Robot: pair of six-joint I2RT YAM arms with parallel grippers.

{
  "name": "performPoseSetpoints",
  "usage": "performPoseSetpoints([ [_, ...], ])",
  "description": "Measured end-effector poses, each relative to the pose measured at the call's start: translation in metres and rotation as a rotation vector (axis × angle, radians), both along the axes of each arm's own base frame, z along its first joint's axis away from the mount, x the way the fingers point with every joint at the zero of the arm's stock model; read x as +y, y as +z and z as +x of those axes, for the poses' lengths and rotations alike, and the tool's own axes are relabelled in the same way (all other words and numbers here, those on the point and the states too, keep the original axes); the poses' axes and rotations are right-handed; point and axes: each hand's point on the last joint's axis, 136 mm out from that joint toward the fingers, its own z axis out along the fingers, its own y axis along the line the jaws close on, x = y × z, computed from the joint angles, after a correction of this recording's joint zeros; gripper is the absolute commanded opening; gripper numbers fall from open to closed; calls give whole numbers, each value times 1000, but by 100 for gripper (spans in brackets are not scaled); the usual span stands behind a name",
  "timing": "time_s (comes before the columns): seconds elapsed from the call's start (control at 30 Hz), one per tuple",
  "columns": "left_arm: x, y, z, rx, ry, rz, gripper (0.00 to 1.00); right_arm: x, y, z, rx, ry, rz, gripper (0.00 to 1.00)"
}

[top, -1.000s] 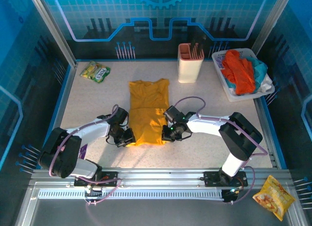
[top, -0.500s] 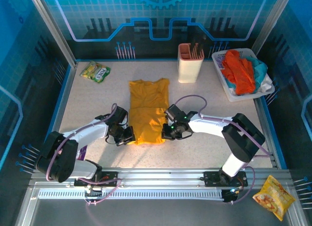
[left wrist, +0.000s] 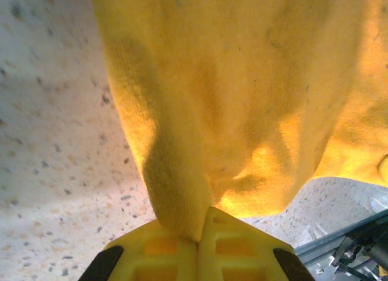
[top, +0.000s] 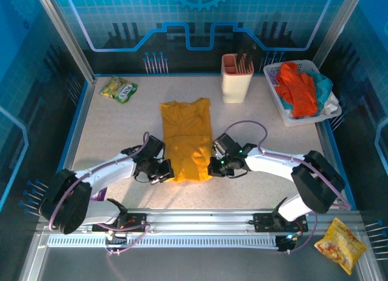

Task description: Fold and stack the t-shirts

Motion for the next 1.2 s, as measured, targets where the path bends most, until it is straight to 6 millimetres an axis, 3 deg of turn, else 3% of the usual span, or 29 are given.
performPoseSetpoints([
  [0.13, -7, 4, -22, 4, -11, -8, 0, -10, 7, -13, -24, 10, 8, 0],
  [0.33, -24, 27, -42, -29, -24, -52, 0, -21, 27, -28, -75, 14, 28, 0],
  [0.47, -23, 41, -45, -45, 14, -62, 0, -28, 44, -30, -109, -6, 44, 0],
  [0.57, -25, 58, -37, -71, 43, -69, 0, -32, 54, -28, -110, -19, 43, 0],
  [0.77, -41, 93, -10, -141, 64, -102, 0, -32, 88, 8, -129, -97, 80, 0],
  [1.2, -37, 125, 52, -219, 165, -145, 0, -18, 135, 87, -171, -135, 161, 0],
])
